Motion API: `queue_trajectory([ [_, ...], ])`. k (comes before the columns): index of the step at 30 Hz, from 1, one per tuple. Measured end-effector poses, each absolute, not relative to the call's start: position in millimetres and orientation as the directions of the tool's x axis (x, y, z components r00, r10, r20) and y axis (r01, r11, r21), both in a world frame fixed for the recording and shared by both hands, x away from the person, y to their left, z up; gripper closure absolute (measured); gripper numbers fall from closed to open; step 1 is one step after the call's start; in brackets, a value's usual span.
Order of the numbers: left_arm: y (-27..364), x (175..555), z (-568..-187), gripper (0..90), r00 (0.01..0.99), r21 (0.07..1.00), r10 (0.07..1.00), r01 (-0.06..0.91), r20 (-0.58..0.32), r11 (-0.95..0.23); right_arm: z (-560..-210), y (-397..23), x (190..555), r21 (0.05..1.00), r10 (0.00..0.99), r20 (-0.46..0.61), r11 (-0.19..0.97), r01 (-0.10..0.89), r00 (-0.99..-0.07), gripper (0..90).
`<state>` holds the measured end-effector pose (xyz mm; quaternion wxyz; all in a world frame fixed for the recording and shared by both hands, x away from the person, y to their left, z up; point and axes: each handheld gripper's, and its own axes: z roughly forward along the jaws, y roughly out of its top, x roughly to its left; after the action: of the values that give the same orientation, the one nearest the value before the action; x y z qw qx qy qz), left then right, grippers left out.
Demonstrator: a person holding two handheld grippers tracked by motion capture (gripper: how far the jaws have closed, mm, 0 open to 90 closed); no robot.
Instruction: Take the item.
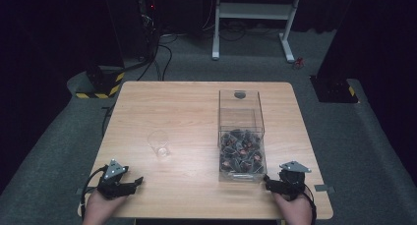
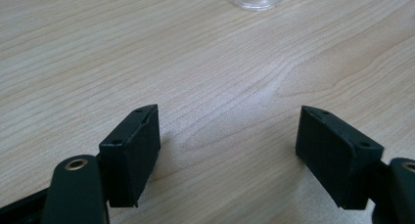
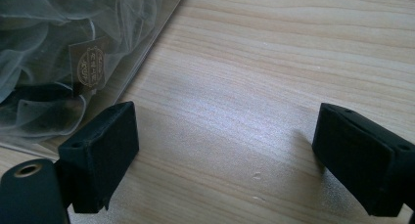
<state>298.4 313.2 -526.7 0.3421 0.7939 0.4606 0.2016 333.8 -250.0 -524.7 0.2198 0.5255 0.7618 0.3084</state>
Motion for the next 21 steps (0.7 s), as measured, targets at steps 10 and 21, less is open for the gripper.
queue_trajectory([
  [10,314,296,-519,21.3,0.483,0.758,0.875,0.575,-0.011,-0.308,-525,-250,334,0.7,0.935,-0.01,0.261,0.665,-0.355,9.6],
  [21,309,296,-505,19.6,0.51,0.791,0.86,0.534,-0.019,-0.298,-524,-252,334,0.7,0.93,-0.001,0.264,0.664,-0.368,9.8],
])
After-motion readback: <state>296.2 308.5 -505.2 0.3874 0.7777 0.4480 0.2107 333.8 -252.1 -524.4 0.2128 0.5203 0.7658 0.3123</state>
